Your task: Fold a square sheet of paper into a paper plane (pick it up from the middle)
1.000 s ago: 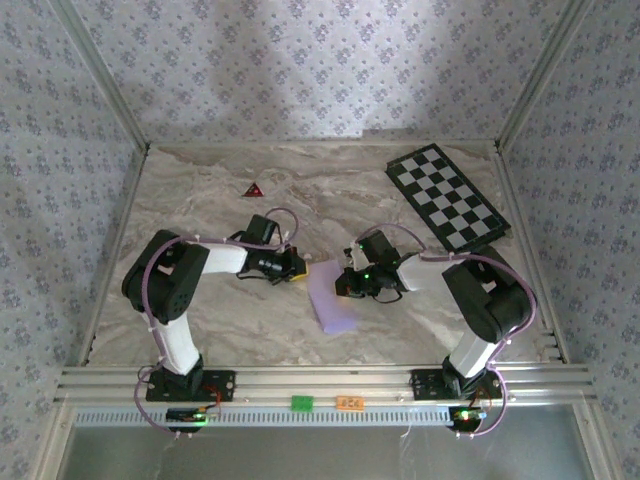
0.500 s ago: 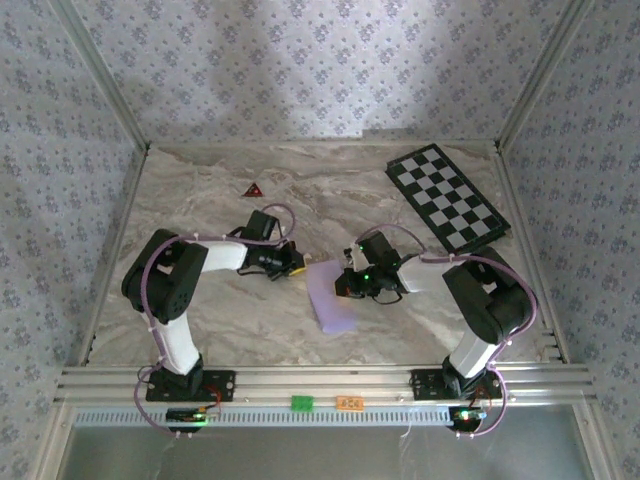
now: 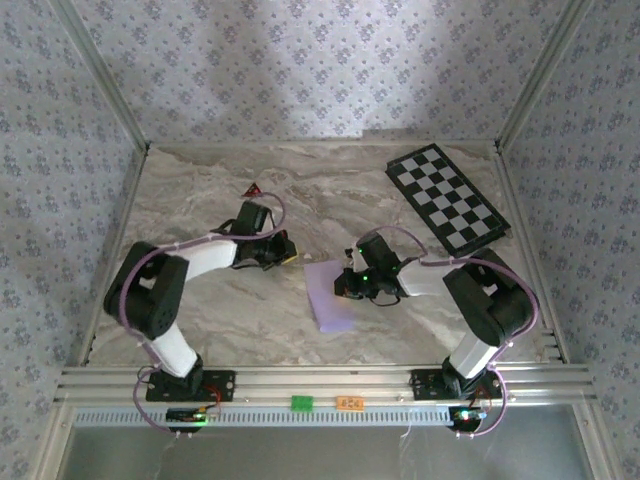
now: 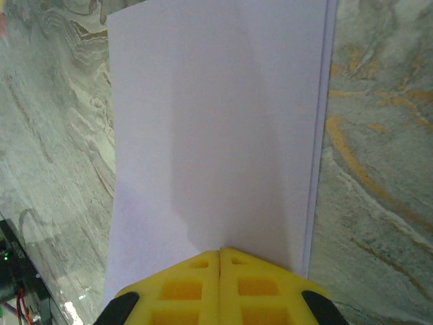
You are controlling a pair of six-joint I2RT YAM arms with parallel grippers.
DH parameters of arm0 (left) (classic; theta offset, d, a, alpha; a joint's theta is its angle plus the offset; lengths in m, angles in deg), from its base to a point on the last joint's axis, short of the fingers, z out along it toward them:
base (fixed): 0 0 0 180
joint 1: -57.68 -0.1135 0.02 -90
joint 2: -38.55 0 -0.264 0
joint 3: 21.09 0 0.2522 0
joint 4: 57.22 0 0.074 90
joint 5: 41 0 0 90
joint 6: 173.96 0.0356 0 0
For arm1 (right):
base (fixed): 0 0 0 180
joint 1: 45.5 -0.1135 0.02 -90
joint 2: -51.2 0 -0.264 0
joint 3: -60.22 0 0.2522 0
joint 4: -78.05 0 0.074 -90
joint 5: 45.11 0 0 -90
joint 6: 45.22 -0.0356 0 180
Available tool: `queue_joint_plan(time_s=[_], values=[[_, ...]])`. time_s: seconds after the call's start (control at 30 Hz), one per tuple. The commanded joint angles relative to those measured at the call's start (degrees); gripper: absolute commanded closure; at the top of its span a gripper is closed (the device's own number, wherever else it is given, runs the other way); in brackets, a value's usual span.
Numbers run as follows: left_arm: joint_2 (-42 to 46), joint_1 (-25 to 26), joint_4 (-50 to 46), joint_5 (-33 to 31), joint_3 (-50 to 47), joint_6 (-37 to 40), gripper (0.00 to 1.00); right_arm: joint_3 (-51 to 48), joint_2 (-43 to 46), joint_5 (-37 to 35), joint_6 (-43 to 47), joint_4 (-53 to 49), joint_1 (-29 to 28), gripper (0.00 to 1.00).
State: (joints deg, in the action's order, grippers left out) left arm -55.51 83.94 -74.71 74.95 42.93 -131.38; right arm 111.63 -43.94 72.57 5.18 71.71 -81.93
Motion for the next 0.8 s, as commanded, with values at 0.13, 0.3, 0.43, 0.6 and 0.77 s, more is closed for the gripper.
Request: queue_joint_plan(time_s=[0.13,0.3,0.43,0.6,0.77], values=[[9.9,2.8,-4.4,1.7,-3.9,3.2,1.00,0.2,-4.1,-11.1,-3.7,-6.0,-0.1,1.00],[7.4,7.1,-1.0,6.3,-4.4,2.4,1.00,1.0,-5.9,-10.7,-2.9,-7.0,-0.2,1.00],[3.3,9.6,1.9,7.1,-3.5,1.0,1.00,0.7,-5.7,-11.0,-2.9,-6.9,-0.2,1.00],[-1.6,10.0,3.3,8.2,-3.1,2.2,1.00,0.6,-6.0,-10.8,-2.6,-7.2,-0.2,1.00],[-3.7,9.9,2.2,6.1,-5.0,5.4,1.00,0.2,-6.2,-11.0,-2.3,-7.2,-0.2,1.00]])
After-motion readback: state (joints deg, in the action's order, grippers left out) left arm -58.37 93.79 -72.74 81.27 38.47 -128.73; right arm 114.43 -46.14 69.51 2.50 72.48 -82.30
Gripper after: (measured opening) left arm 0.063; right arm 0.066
